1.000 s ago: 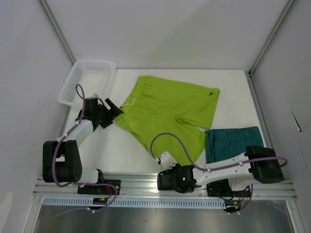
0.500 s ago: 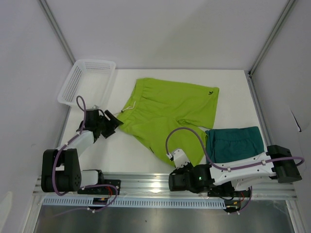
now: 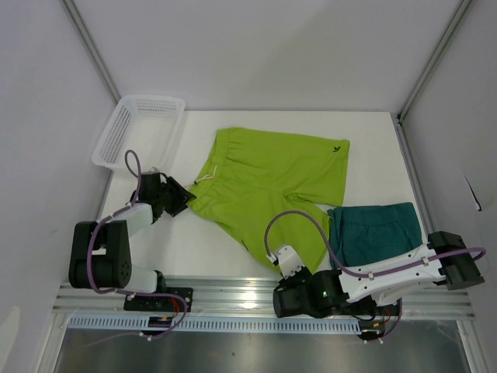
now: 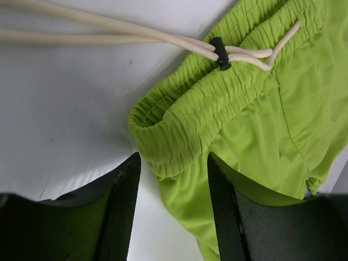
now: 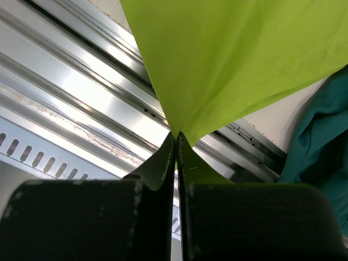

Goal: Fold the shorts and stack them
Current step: Flatten the shorts out, then fold the shorts

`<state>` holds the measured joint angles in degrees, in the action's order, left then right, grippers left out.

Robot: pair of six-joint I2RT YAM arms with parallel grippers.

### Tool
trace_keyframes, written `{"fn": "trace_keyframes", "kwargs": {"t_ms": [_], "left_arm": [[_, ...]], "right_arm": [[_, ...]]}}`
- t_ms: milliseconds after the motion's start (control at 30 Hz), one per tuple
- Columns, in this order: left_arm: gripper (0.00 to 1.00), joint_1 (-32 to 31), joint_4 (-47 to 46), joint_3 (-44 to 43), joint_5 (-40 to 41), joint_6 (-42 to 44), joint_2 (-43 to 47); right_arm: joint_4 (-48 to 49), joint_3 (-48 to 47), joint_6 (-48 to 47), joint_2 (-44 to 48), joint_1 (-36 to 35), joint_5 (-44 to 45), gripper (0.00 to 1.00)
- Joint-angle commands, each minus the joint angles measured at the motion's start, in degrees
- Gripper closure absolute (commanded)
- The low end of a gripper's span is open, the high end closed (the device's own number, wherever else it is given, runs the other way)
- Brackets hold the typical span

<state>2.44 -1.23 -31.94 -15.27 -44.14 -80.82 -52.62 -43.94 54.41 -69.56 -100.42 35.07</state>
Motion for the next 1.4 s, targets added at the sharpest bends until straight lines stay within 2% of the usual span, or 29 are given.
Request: {"fn": "trace_keyframes", "kwargs": {"t_ms": [0,133,167,200,267,300,467,533,633,667,800,900,933,967,1000,1033,1067,1167,1367], "left_arm": [[0.44,0.29,-2.11,-1.98,0.24,-0.51,-0.04],[0.44,-0.5,0.61,-4.7,1.55,-0.16,-3.02],[0.49,-1.03,3.4,-7.4,2.25,0.19,-3.73],[0.56,-1.12,4.04,-8.04,2.69,0.54,-5.3],[0.89,-1.03,5.89,-10.76,2.53,0.81,-6.63],[1.0,-0.86,6.85,-12.51,2.7,0.81,-7.24],[1.0,-0.42,16.06,-19.29,6.2,2.56,-8.57],[1.0,-0.42,21.33,-25.77,9.18,4.06,-8.74],[1.0,-0.15,26.35,-28.08,12.27,5.2,-8.74],[1.0,0.02,30.55,-29.74,13.67,5.47,-8.57],[1.0,0.99,39.28,-33.17,23.76,5.29,-7.43],[0.99,2.48,40.61,-32.4,23.62,6.08,-6.2],[0.96,2.83,39.91,-32.04,22.57,6.43,-5.24],[0.7,3.18,38.25,-31.34,20.65,6.96,-4.71],[0.5,3.36,36.5,-30.21,19.76,7.57,-3.74],[0.5,3.36,36.48,-29.59,18.97,7.58,-3.21],[0.46,3.36,35.7,-28.88,18.35,7.75,-2.77],[0.44,3.54,33.32,-26.86,16.06,8.1,-1.19],[0.5,3.63,32.0,-21.68,12.72,6.97,0.48]], "right_arm": [[-0.12,-1.32,1.31,0.04,-0.92,1.49,1.0],[0.76,-1.93,0.08,-0.14,-1.88,0.97,1.0],[0.77,-2.2,-0.27,-0.4,-2.14,0.88,1.0],[0.5,-2.37,-0.19,-0.58,-2.41,0.96,1.0],[-0.02,-2.55,0.17,-1.01,-2.67,1.05,1.0],[-0.2,-2.55,0.17,-1.19,-2.76,0.97,1.0],[-0.38,-2.29,0.96,-1.63,-3.99,0.44,1.0],[-0.38,-2.29,1.05,-1.8,-5.22,0.0,1.0],[0.15,-2.38,0.52,-2.07,-7.24,-0.88,1.0],[0.5,-2.37,-0.26,-2.25,-7.77,-1.32,1.0],[3.13,-2.9,-2.55,-4.7,-10.31,-2.98,1.0],[2.79,-3.78,-2.73,-6.81,-10.67,-2.29,1.0],[2.79,-3.87,-2.73,-7.17,-10.67,-1.59,1.0],[2.18,-4.13,-2.3,-7.43,-10.67,-1.24,1.0],[1.39,-4.31,-0.9,-7.26,-10.67,0.25,1.0],[0.6,-4.48,-0.89,-7.0,-10.5,0.87,1.0],[-0.02,-4.48,0.16,-6.65,-10.32,1.14,1.0],[-0.2,-3.52,0.61,-3.14,-9.71,1.32,1.0],[0.5,-2.46,-1.41,3.29,-9.53,0.44,1.0]]}}
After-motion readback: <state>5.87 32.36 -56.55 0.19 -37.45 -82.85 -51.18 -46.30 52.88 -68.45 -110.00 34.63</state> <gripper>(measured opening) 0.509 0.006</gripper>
